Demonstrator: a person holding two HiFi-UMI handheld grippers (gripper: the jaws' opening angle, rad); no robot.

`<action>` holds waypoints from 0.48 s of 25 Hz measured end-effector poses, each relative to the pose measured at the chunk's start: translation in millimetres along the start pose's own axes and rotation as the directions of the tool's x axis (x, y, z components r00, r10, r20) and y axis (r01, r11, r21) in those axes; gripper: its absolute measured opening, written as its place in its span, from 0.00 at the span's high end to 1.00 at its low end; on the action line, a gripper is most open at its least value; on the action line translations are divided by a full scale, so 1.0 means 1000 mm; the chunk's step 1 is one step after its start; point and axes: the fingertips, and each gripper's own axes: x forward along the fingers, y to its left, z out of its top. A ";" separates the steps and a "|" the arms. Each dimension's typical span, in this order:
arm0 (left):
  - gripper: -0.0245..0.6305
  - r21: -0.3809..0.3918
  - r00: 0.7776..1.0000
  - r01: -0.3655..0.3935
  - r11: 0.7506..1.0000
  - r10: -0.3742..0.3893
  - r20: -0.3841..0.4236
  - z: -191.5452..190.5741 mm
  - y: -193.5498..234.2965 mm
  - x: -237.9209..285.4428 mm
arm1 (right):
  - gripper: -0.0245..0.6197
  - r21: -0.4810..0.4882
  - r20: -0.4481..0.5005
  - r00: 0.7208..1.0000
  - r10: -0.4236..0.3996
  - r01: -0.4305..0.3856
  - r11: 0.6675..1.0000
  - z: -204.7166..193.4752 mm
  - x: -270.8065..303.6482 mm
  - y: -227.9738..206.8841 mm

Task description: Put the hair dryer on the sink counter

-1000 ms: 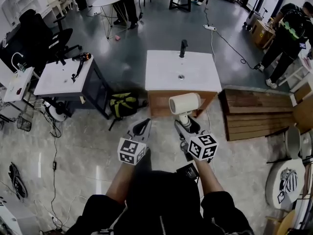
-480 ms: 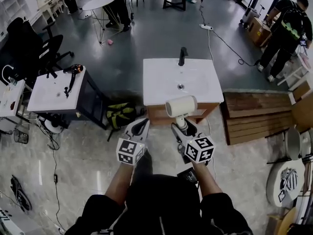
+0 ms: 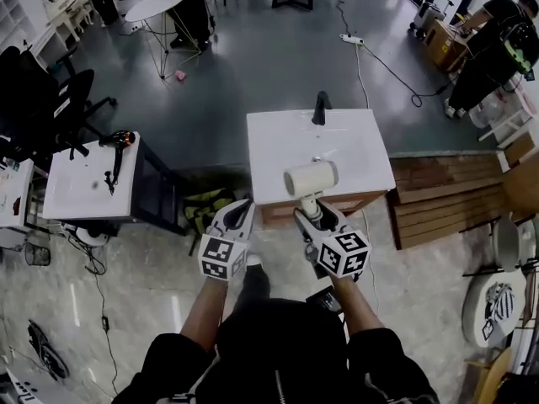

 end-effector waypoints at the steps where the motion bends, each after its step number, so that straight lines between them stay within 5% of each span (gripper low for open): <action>1: 0.94 -0.001 1.000 0.001 1.000 -0.001 -0.003 0.002 0.009 0.004 | 0.61 0.002 -0.003 1.000 -0.004 0.004 1.000 0.003 0.008 -0.001; 12: 0.94 -0.018 0.999 0.025 1.000 -0.025 -0.022 0.014 0.084 0.051 | 0.61 0.020 -0.027 0.999 -0.047 0.047 0.999 0.029 0.091 -0.020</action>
